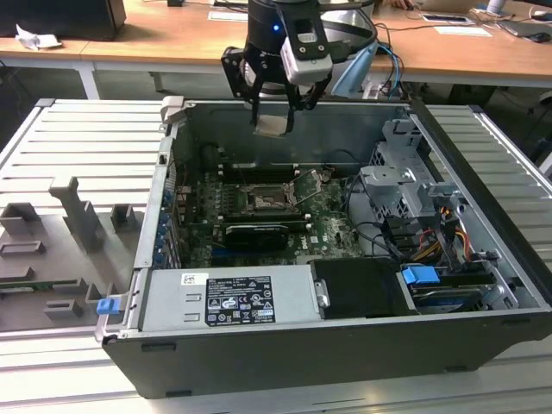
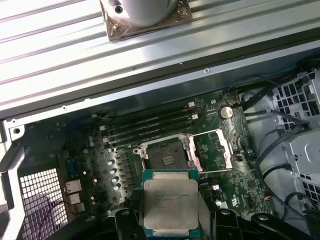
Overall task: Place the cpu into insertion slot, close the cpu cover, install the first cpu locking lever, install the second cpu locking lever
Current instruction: 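Place the cpu into insertion slot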
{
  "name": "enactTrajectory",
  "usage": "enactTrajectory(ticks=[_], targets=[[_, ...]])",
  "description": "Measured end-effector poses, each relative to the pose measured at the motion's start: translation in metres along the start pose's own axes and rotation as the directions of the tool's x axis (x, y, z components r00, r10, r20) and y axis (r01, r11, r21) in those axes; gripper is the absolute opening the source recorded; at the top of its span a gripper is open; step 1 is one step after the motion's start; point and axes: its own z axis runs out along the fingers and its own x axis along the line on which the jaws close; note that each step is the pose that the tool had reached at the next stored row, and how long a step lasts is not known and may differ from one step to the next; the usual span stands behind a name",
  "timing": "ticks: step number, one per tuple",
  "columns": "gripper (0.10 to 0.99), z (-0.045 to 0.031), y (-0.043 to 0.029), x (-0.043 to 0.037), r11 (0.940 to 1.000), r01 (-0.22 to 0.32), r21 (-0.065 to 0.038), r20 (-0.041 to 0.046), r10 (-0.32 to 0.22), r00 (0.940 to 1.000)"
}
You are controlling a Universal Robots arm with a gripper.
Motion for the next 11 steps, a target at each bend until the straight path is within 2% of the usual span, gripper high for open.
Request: enactTrajectory(ticks=[5,11], targets=[[0.525,0.0004,0.0,0.0,0.9989,-0.046,-0.001,0.0041,0.046,0.9989],[0.525,0.0042,-0.0004,-0.0001,0.9948,-0.101,-0.002,0.009,0.101,0.9948]])
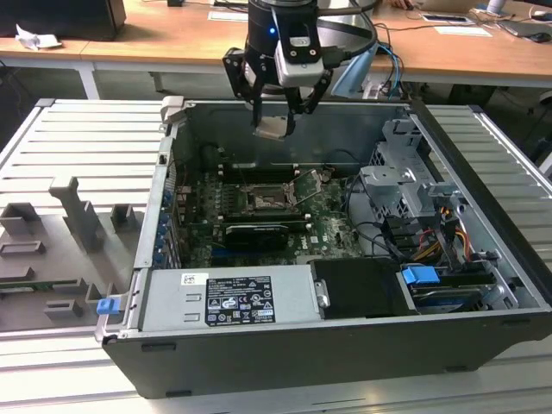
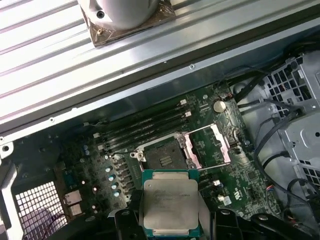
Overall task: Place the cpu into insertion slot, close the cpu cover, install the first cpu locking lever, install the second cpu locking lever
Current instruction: 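Place the cpu into insertion slot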
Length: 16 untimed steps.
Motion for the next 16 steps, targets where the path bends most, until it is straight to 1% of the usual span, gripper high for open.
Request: enactTrajectory(ticks=[5,6,7,9,10,14,16], targets=[[0.525,0.0047,-0.0004,-0.0001,0.9991,-0.042,-0.001,0.0039,0.042,0.9991],[0.525,0.0064,-0.0006,-0.0001,0.9983,-0.058,-0.001,0.0053,0.058,0.9983],[0.525,0.0081,-0.0007,-0.0001,0.9961,-0.088,-0.002,0.0079,0.088,0.9961],[0.525,0.0101,-0.0009,-0.0002,0.9927,-0.12,-0.003,0.0108,0.12,0.9927],[0.525,0.0113,-0.001,-0.0002,0.99,-0.141,-0.003,0.0126,0.141,0.9899],[0.525,0.0151,-0.0013,-0.0003,0.9796,-0.201,-0.005,0.0179,0.201,0.9795],[0.525,0.0164,-0.0014,-0.0005,0.9749,-0.222,-0.006,0.0199,0.222,0.9747]])
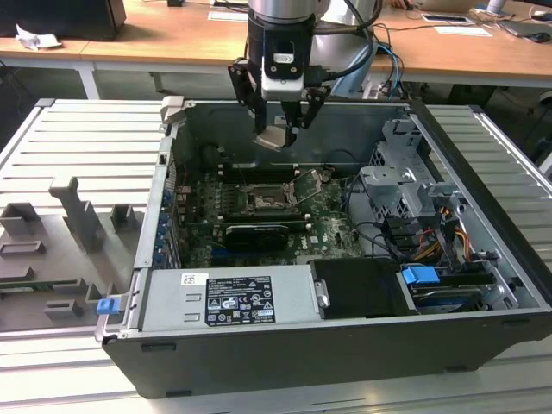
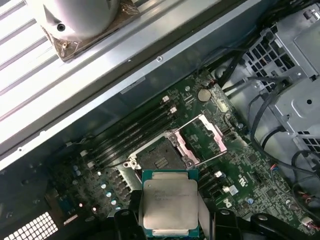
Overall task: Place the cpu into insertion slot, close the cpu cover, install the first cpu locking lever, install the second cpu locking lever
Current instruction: 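Place the cpu into insertion slot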
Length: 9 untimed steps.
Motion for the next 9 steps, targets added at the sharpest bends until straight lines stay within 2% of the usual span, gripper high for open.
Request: enactTrajectory(ticks=[2,5,9], targets=[[0.525,0.0019,0.0001,-0.0004,0.9993,-0.037,-0.001,0.0033,0.037,0.9993],[0.525,0.0068,-0.0001,-0.0008,0.9949,-0.101,-0.003,0.009,0.101,0.9948],[0.525,0.0129,-0.0007,-0.0009,0.9839,-0.179,-0.005,0.0158,0.179,0.9838]])
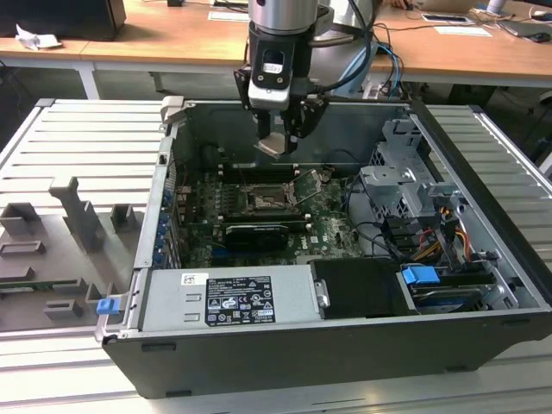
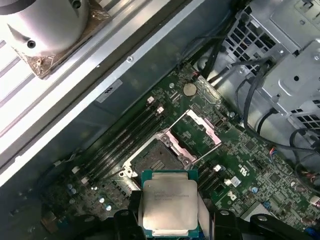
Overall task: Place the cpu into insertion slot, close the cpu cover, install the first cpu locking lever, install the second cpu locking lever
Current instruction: 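Place the cpu into insertion slot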
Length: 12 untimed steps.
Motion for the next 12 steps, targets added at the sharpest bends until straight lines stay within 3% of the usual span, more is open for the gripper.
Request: enactTrajectory(ticks=[4,7,9,12], targets=[[0.525,0.0082,-0.0007,-0.0001,0.996,-0.089,-0.002,0.0079,0.089,0.996],[0.525,0.0189,-0.0017,-0.0003,0.9787,-0.205,-0.006,0.018,0.205,0.9785],[0.525,0.022,-0.002,-0.0004,0.971,-0.239,-0.007,0.0208,0.239,0.9708],[0.525,0.0282,-0.0025,-0.0005,0.9513,-0.308,-0.01,0.0267,0.308,0.9509]])
